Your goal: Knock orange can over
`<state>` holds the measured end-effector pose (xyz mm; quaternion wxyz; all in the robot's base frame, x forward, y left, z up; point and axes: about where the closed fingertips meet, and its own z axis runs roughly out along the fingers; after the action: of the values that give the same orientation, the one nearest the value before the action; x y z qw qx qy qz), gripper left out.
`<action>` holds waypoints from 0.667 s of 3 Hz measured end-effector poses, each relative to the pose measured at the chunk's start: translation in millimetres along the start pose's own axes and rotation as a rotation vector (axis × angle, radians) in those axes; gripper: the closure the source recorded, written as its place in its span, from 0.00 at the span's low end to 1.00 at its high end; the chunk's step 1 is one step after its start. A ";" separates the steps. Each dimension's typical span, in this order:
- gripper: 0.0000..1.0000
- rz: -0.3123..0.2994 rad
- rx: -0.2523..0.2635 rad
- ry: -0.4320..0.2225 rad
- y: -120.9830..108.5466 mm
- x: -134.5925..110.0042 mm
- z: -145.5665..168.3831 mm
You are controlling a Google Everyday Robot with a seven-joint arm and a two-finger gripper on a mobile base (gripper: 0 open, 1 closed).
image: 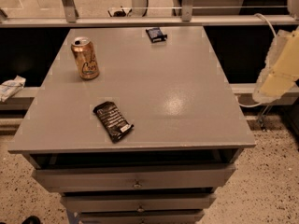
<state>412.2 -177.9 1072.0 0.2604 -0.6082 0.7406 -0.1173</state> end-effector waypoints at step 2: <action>0.00 0.035 -0.006 -0.052 -3.1 -12.4 20.5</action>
Offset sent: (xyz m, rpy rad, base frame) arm 0.0603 0.0369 -0.0603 0.2162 0.0407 -0.0236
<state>427.1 -163.7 1059.3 0.2797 -0.5987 0.7446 -0.0946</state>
